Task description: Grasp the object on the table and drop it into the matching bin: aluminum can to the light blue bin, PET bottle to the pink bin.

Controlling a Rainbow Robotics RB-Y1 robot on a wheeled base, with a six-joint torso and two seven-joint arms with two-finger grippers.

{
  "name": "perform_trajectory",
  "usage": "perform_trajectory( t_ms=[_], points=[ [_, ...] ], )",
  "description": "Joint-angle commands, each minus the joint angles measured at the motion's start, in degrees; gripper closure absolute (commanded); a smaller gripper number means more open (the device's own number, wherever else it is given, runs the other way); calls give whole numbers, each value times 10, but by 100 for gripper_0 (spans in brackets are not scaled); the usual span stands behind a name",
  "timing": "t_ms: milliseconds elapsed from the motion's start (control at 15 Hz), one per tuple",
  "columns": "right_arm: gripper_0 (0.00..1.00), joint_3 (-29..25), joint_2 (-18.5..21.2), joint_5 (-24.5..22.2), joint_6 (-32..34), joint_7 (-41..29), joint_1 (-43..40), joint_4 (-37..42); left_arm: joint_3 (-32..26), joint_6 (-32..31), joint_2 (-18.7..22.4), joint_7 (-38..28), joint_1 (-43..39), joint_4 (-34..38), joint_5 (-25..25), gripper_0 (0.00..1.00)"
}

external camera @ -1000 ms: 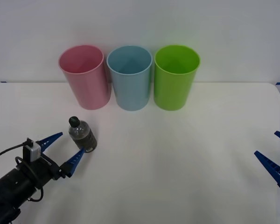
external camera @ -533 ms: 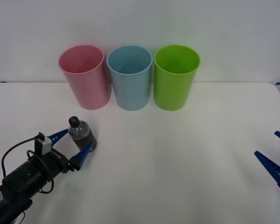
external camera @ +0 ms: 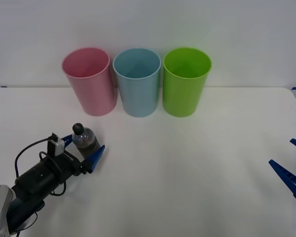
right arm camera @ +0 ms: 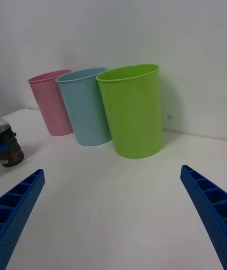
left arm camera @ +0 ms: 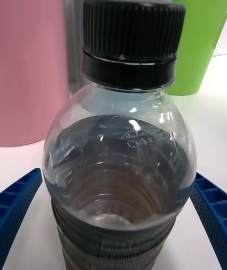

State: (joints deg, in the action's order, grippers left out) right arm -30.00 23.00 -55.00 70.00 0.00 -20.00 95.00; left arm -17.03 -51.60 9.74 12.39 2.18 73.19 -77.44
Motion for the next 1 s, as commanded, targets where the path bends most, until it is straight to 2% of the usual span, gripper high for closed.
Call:
perform_trajectory(
  t_ms=[67, 333, 400, 467, 1000],
  points=[
    [0, 0, 0, 0, 0, 0, 0, 0, 3, 3, 0, 0, 0, 0, 0, 0],
    [0, 0, 0, 0, 0, 0, 0, 0, 3, 3, 0, 1, -1, 0, 0, 0],
    [0, 0, 0, 0, 0, 0, 0, 0, 3, 3, 0, 1, -1, -1, 1, 43],
    [0, 0, 0, 0, 0, 0, 0, 0, 3, 2, 0, 4, -2, 0, 0, 98],
    [0, 0, 0, 0, 0, 0, 0, 0, -18, -29, 2, 12, -9, 0, 4, 100]
  ],
)
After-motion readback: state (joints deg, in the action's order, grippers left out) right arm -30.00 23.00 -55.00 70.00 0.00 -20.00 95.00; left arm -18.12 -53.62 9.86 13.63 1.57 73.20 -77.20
